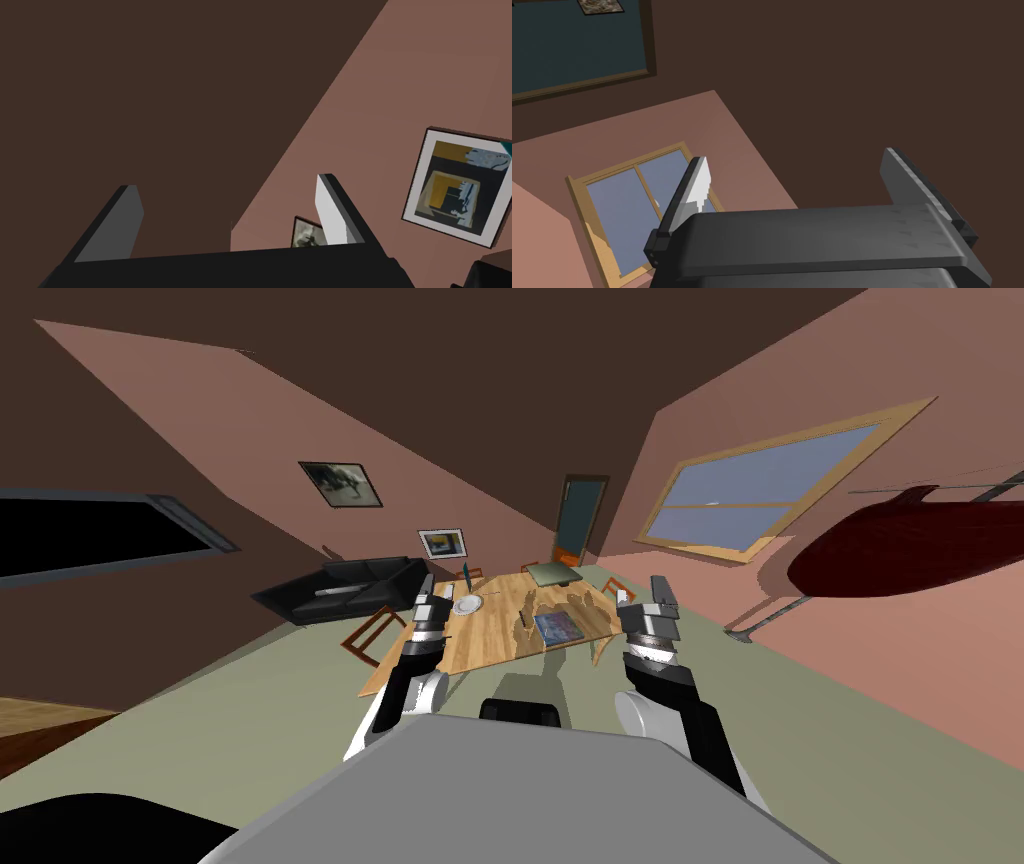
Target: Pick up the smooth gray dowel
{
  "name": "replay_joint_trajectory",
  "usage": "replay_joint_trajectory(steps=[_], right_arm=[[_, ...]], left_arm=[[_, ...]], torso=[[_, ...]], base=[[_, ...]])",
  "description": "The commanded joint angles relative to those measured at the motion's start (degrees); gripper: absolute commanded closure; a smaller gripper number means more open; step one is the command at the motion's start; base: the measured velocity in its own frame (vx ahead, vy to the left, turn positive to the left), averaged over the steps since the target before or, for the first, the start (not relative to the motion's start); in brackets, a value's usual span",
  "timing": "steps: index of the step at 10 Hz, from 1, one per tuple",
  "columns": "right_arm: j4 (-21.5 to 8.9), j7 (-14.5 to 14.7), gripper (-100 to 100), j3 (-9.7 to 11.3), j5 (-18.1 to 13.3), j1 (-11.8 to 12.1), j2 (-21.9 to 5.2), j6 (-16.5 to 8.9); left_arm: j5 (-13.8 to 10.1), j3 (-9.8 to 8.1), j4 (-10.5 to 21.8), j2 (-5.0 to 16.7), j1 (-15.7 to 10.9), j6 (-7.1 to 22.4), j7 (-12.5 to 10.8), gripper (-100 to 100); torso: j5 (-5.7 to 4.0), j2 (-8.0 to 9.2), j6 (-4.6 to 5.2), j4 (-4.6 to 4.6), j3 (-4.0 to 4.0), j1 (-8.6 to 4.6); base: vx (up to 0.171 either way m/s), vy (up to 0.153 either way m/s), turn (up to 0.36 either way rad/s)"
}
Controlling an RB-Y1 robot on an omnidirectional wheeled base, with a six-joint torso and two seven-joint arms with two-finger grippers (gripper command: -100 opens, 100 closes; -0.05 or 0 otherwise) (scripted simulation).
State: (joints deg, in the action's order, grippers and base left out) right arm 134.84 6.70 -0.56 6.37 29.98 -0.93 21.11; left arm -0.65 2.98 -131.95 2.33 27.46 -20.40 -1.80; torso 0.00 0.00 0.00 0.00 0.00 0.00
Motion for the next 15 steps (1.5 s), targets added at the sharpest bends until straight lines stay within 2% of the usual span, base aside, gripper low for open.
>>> replay_joint_trajectory(steps=[1,4,7,8,10,11,12,13,15], right_arm=[[0.0,0.0,0,0.0,0.0,0.0,0.0,0.0],[0.0,0.0,0,0.0,0.0,0.0,0.0,0.0],[0.0,0.0,0,0.0,0.0,0.0,0.0,0.0],[0.0,0.0,0,0.0,0.0,0.0,0.0,0.0],[0.0,0.0,0,0.0,0.0,0.0,0.0,0.0],[0.0,0.0,0,0.0,0.0,0.0,0.0,0.0],[0.0,0.0,0,0.0,0.0,0.0,0.0,0.0],[0.0,0.0,0,0.0,0.0,0.0,0.0,0.0],[0.0,0.0,0,0.0,0.0,0.0,0.0,0.0]], left_arm=[[-0.4,-0.23,0.8,2.2,-0.1,-0.5,-0.7,-100],[-1.2,-0.3,2.7,6.8,-0.1,-1.8,-2.6,-100],[-2.1,0.01,5.9,12.1,0.4,-3.5,-5.7,-100],[-2.1,0.01,5.9,12.9,0.4,-3.5,-5.7,-100],[-2.5,0.48,8.7,16.7,0.9,-4.7,-8.6,-100],[-2.5,0.48,8.7,17.6,0.9,-4.7,-8.6,-100],[-2.6,0.82,10.3,19.6,1.3,-5.3,-10.3,-100],[-2.6,0.82,10.3,20.1,1.3,-5.3,-10.3,-100],[-2.5,1.74,13.9,24.1,2.0,-6.5,-13.9,-100]], torso=[[0.0,0.0,0.0,0.0,0.0,0.0],[-0.09,0.18,0.03,0.04,0.11,-0.4],[-0.07,0.11,0.05,0.02,0.06,-0.3],[-0.07,0.11,0.03,0.02,0.07,-0.27],[-0.04,0.08,0.03,0.02,0.04,-0.16],[-0.05,0.04,0.04,0.01,0.03,-0.21],[-0.04,0.06,-0.03,0.01,0.03,-0.14],[-0.04,0.07,0.02,0.02,0.04,-0.15],[-0.04,0.09,0.01,0.02,0.05,-0.15]], base=[[-0.043,-0.058,-0.247],[-0.048,-0.106,-0.251],[-0.017,-0.083,-0.352],[-0.003,-0.044,-0.078],[0.004,-0.061,-0.352],[0.005,-0.043,-0.127],[0.001,-0.051,-0.284],[0.003,-0.04,-0.124],[0.003,-0.066,-0.379]])
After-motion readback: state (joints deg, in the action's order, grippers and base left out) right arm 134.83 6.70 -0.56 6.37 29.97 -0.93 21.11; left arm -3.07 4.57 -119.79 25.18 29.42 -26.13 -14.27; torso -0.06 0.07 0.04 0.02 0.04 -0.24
